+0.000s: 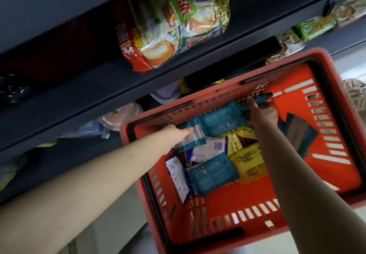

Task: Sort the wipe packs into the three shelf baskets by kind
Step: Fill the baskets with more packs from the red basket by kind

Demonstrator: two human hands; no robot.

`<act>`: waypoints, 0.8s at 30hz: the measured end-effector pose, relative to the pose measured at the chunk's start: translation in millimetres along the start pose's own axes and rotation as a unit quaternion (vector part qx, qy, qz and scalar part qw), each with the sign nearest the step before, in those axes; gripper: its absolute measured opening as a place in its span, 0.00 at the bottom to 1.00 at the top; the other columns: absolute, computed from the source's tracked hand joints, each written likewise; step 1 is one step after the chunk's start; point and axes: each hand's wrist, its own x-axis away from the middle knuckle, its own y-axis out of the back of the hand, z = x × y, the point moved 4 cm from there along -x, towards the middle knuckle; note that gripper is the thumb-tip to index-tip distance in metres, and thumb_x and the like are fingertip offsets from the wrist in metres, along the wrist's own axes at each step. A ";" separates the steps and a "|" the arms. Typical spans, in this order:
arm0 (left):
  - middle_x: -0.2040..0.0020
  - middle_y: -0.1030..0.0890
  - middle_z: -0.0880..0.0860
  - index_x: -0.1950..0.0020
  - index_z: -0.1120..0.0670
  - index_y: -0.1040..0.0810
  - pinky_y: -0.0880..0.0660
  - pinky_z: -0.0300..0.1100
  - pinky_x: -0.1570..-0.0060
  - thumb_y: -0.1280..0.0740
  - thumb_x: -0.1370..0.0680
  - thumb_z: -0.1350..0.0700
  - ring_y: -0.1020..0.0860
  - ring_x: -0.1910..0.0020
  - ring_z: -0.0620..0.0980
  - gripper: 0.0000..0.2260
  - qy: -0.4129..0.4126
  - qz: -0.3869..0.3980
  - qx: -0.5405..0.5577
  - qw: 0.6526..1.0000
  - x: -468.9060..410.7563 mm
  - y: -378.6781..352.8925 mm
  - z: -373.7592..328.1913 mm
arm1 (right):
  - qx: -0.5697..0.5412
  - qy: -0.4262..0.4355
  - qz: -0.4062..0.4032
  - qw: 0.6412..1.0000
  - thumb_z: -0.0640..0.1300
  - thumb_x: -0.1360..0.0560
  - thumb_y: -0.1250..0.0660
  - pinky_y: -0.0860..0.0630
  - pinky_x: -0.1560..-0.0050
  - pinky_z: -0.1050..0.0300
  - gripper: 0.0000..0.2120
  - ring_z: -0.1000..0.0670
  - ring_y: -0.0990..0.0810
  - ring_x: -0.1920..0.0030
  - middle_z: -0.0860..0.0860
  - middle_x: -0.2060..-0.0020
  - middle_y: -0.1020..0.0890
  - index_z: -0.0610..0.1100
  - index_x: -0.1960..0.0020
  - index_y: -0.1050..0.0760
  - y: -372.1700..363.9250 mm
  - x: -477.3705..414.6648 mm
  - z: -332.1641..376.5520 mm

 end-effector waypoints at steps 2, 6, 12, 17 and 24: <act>0.37 0.27 0.56 0.26 0.60 0.38 0.26 0.50 0.38 0.32 0.25 0.41 0.25 0.40 0.56 0.36 -0.012 -0.020 -0.028 0.999 -1.9 0.0 -0.1 | -0.032 0.002 -0.001 0.999 0.57 0.31 0.26 0.21 0.43 0.46 0.21 0.45 0.18 0.48 0.47 0.48 0.18 0.46 0.45 0.24 1.0 0.6 -3.6; 0.56 0.26 0.52 0.39 0.59 0.29 0.29 0.43 0.49 0.30 0.25 0.44 0.26 0.60 0.48 0.24 -0.037 -0.043 -0.099 0.994 -1.0 -8.4 -2.3 | -0.144 -0.021 0.043 0.988 0.46 0.25 0.30 0.19 0.47 0.51 0.11 0.47 0.17 0.49 0.46 0.46 0.17 0.45 0.44 0.24 6.5 8.6 -16.1; 0.39 0.26 0.58 0.32 0.63 0.34 0.26 0.48 0.44 0.27 0.28 0.46 0.25 0.43 0.56 0.33 -0.043 -0.091 -0.131 0.986 9.0 -18.4 -6.5 | -0.250 -0.035 0.100 0.962 0.41 0.21 0.36 0.20 0.47 0.58 0.14 0.51 0.17 0.50 0.47 0.48 0.18 0.45 0.36 0.27 31.1 26.1 -21.6; 0.30 0.34 0.59 0.30 0.58 0.32 0.30 0.50 0.36 0.26 0.30 0.42 0.31 0.34 0.59 0.34 -0.053 -0.136 -0.151 0.978 7.4 -24.8 -5.0 | -0.301 -0.068 0.103 0.946 0.44 0.19 0.39 0.19 0.48 0.55 0.15 0.48 0.18 0.46 0.46 0.45 0.18 0.45 0.33 0.29 43.2 31.8 -26.3; 0.36 0.29 0.57 0.41 0.56 0.26 0.31 0.43 0.48 0.26 0.31 0.42 0.27 0.41 0.57 0.25 -0.062 -0.152 -0.183 0.969 12.9 -23.9 -14.7 | -0.286 -0.073 0.127 0.947 0.50 0.20 0.39 0.22 0.42 0.46 0.14 0.46 0.18 0.43 0.46 0.43 0.18 0.46 0.37 0.25 50.3 38.5 -30.4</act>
